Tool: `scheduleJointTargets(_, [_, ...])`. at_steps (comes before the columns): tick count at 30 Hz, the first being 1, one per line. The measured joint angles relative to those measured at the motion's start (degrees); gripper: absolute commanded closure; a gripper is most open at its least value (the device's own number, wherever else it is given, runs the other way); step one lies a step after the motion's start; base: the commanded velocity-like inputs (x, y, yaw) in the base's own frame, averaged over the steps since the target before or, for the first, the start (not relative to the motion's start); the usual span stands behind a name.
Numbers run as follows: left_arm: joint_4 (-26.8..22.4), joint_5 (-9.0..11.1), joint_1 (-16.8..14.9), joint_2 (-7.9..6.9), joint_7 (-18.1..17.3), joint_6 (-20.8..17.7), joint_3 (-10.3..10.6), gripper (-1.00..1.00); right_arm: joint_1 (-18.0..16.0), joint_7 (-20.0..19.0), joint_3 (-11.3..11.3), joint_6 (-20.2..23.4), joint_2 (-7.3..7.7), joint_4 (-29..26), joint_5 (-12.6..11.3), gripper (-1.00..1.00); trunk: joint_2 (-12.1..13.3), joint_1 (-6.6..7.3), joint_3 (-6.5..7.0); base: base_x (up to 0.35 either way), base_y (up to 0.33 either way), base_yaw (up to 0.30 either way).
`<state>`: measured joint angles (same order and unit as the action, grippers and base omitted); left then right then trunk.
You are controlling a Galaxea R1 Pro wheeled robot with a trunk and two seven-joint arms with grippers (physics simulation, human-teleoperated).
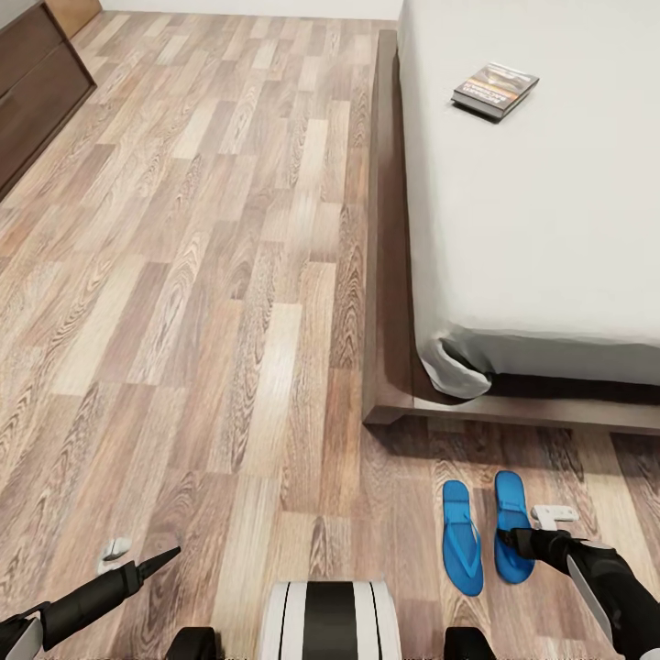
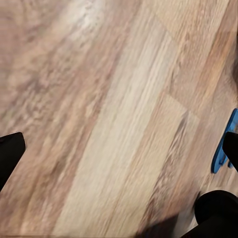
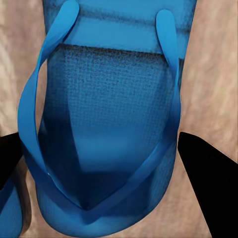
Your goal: In the bedroom, move the book from the bed onto either nightstand, and place the two sandals side by side next to the bed.
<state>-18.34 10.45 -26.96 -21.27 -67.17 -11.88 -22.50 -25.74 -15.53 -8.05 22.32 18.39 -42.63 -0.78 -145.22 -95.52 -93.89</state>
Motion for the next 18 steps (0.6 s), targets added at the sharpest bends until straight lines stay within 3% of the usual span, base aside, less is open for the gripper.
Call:
scheduleJointTargets(8, [-0.02, 0.00, 0.00, 0.00, 0.01, 0.00, 0.01, -1.00, 0.00, 0.00, -0.03, 0.00, 0.00, 0.00, 0.00, 1.00, -0.11, -0.21, -1.77, 0.000, 0.000, 0.000])
scheduleJointTargets(18, [0.00, 0.00, 0.00, 0.00, -0.02, 0.00, -0.01, -1.00, -0.01, 0.00, -0.04, 0.00, 0.00, 0.00, -0.02, 1.00, -0.11, -0.20, -1.78, 0.000, 0.000, 0.000])
